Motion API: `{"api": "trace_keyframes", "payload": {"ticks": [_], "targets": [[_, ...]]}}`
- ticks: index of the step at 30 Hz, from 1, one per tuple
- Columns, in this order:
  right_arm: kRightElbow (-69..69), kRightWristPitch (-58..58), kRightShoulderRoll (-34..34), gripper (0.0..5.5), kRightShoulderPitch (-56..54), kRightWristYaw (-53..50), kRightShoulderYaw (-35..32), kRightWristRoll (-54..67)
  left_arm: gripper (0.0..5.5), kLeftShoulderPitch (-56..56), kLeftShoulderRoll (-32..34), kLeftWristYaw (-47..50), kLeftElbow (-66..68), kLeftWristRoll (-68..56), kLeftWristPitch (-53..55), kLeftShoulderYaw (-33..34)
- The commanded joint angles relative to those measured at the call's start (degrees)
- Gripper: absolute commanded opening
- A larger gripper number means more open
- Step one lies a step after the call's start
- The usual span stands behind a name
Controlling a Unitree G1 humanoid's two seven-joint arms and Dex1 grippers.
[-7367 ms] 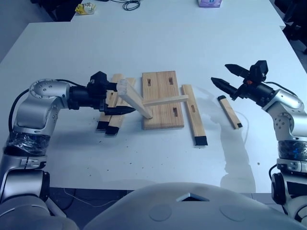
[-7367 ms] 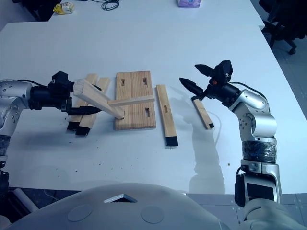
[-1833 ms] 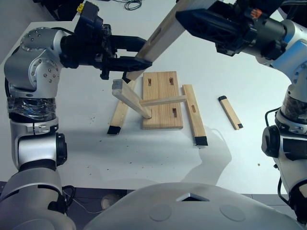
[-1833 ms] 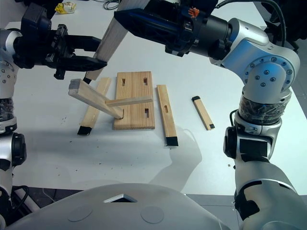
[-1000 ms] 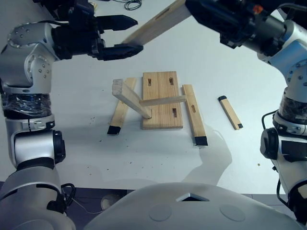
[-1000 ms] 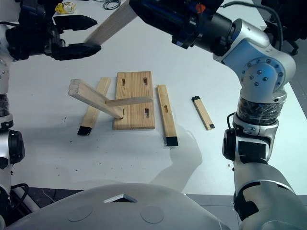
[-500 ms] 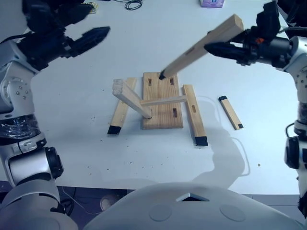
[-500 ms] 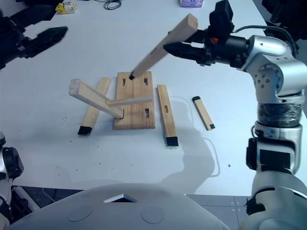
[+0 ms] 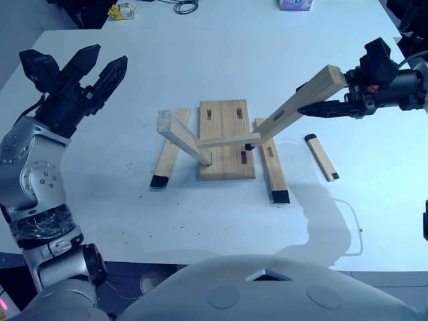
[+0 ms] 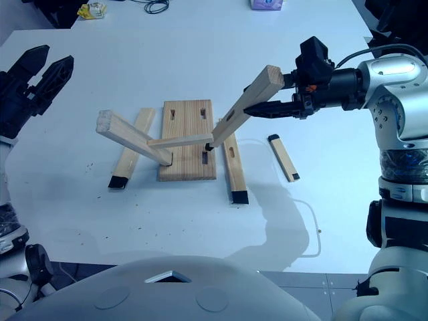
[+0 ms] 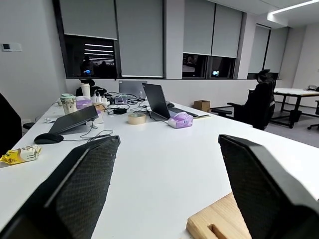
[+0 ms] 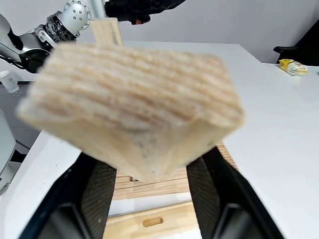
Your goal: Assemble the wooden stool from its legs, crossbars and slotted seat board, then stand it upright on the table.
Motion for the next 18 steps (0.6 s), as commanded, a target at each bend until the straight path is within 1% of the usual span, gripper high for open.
{"api": "trace_keyframes", "payload": {"ticks": [1, 7, 18], "targets": [[-2.3, -0.1, 0.8, 2.02, 1.9, -0.1, 0.2, 0.5, 3.67, 0.9, -0.1, 0.9, -0.7, -0.5, -0.3, -0.3], [-2.9, -1.1, 2.3, 2.02, 3.2, -0.9, 0.9, -0.7, 3.67, 0.3, -0.3, 1.2, -0.6, -0.6, -0.4, -0.9], [-1.4, -2.8, 2.0, 2.02, 1.9, 0.5, 2.1, -2.4, 3.67, 2.1, -1.1, 3.1, -3.4, -1.5, 0.0, -1.0]]}}
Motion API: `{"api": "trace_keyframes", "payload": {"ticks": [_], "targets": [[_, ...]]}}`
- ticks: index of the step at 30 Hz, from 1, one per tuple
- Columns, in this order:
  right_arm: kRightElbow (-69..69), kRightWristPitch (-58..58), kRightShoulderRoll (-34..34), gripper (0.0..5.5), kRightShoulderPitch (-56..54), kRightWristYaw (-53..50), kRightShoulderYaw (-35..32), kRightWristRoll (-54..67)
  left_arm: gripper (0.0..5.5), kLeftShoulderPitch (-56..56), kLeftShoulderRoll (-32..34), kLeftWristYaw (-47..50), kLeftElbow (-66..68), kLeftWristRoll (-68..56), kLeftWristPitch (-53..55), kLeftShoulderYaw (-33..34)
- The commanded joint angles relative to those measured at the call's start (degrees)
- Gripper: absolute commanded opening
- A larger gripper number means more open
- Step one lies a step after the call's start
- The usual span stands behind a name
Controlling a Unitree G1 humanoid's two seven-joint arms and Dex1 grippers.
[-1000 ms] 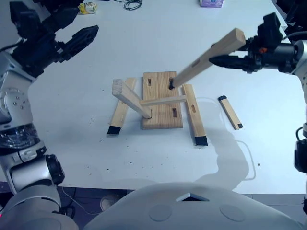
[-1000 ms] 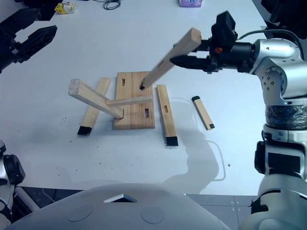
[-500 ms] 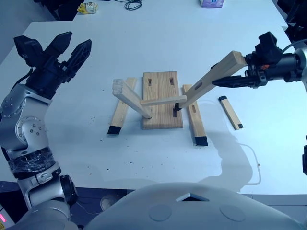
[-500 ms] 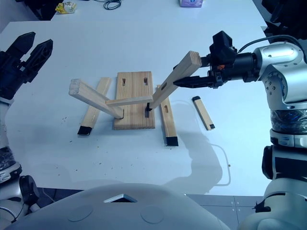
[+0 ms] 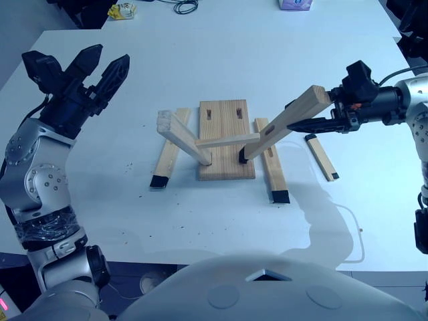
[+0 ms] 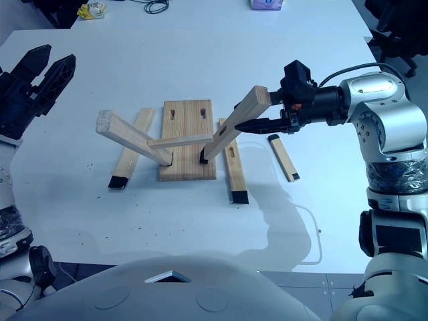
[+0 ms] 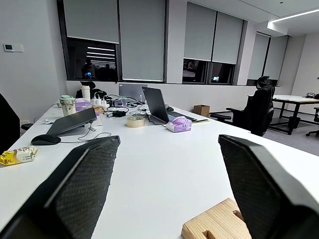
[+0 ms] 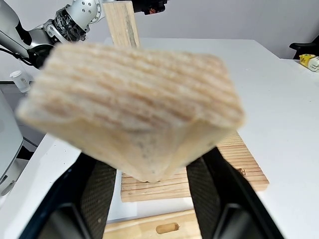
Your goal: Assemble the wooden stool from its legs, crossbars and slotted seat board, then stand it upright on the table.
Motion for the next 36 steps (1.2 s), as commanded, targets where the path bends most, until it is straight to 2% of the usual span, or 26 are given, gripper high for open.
{"api": "trace_keyframes", "payload": {"ticks": [1, 18, 36], "targets": [[1.0, -0.9, -0.4, 2.02, -1.6, 1.1, 1.1, -1.3, 3.67, 1.4, -0.4, 1.3, -1.6, -0.4, 0.1, -0.5], [7.4, -4.1, 0.2, 2.02, -9.8, 6.5, 5.2, -5.4, 3.67, 4.6, -2.4, 4.2, -5.3, -0.6, -1.1, -1.0], [7.2, -6.2, 2.6, 2.02, -9.4, 7.6, 9.3, -7.8, 3.67, 6.4, -4.1, 6.8, -10.2, -1.8, -1.5, -4.1]]}}
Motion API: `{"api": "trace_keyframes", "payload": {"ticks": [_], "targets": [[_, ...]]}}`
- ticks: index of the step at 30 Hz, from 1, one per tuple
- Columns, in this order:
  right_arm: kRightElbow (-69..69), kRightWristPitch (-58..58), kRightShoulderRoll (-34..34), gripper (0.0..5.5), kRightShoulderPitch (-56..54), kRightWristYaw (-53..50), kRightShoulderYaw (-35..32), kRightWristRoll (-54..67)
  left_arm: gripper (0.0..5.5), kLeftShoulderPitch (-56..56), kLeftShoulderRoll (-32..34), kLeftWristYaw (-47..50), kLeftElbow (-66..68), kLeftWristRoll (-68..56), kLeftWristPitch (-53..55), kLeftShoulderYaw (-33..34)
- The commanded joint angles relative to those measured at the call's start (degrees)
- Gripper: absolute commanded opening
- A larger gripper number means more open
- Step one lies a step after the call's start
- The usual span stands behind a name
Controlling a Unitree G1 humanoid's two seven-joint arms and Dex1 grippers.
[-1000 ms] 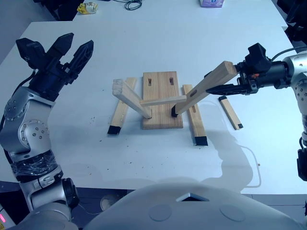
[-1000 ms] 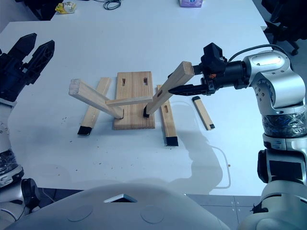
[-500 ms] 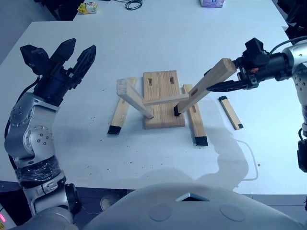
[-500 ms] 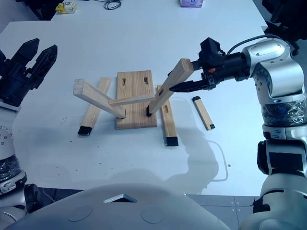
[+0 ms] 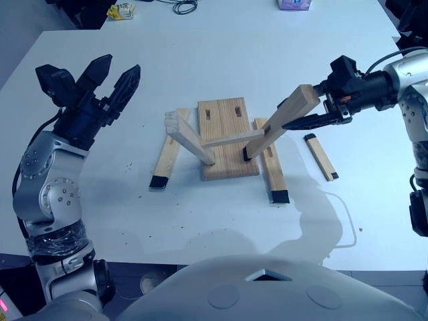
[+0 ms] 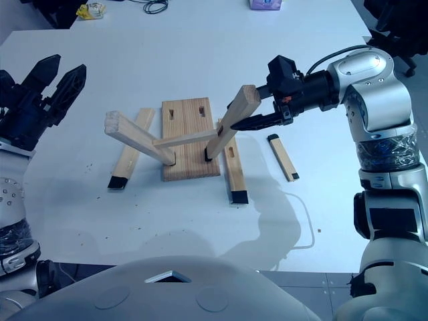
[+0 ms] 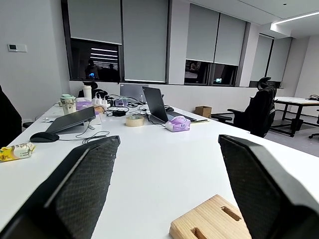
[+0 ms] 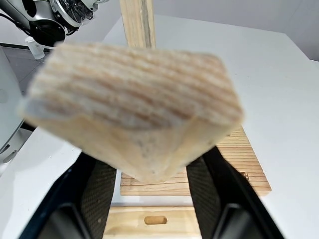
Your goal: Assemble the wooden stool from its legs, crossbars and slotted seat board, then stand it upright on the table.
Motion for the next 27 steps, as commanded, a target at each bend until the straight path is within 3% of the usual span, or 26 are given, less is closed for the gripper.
{"api": "trace_keyframes", "payload": {"ticks": [1, 14, 27], "targets": [[-0.8, 0.0, 1.1, 2.02, 0.3, -0.1, 1.8, -1.3, 3.67, 1.1, -1.5, 2.0, -3.9, -1.3, 0.8, -1.7], [-2.4, -1.1, 1.8, 2.02, 1.3, -1.4, 3.7, -3.6, 3.67, 1.9, -5.5, 12.2, -17.3, -4.8, 3.8, -8.1], [-1.5, 0.3, 3.2, 2.02, -4.5, 0.9, 7.3, -4.0, 3.67, 1.4, -7.3, 15.3, -18.3, -1.0, 1.9, -14.7]]}}
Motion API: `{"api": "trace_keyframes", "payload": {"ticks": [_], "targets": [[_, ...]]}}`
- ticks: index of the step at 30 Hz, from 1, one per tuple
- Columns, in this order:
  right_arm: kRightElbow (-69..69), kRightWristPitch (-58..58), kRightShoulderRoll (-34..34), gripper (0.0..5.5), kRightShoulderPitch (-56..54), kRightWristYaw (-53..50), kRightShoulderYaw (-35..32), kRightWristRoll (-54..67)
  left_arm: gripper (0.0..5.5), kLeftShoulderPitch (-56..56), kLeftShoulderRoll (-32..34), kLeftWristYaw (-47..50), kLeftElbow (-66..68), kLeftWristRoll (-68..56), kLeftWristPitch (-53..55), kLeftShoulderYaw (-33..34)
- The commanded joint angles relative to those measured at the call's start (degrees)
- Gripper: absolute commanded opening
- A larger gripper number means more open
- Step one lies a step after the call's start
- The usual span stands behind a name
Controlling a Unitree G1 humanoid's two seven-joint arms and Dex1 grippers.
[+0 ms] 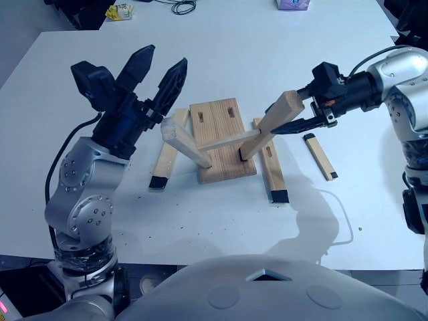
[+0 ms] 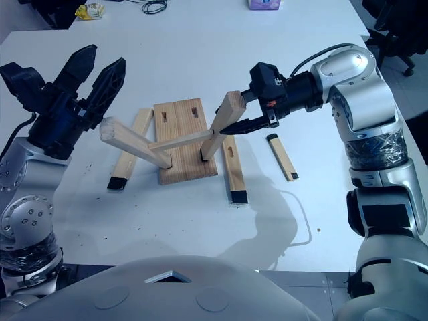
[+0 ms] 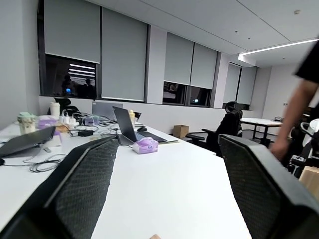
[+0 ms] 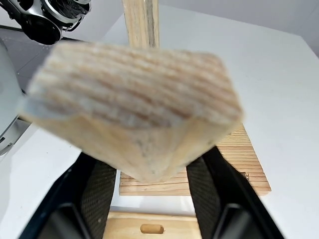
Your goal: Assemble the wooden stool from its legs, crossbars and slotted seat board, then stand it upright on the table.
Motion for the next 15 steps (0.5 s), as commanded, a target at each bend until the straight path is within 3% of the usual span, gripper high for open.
{"api": "trace_keyframes", "payload": {"ticks": [1, 15], "targets": [[0.2, 0.6, 1.5, 2.02, -1.8, 1.8, 3.0, -1.8, 3.67, -0.1, -0.7, 0.7, 0.5, 2.3, -0.2, -2.8], [-1.8, -0.3, 3.6, 2.02, -5.5, 0.9, 9.9, -9.0, 3.67, 2.0, -3.6, 1.2, 2.4, 8.5, -4.8, -8.5]]}}
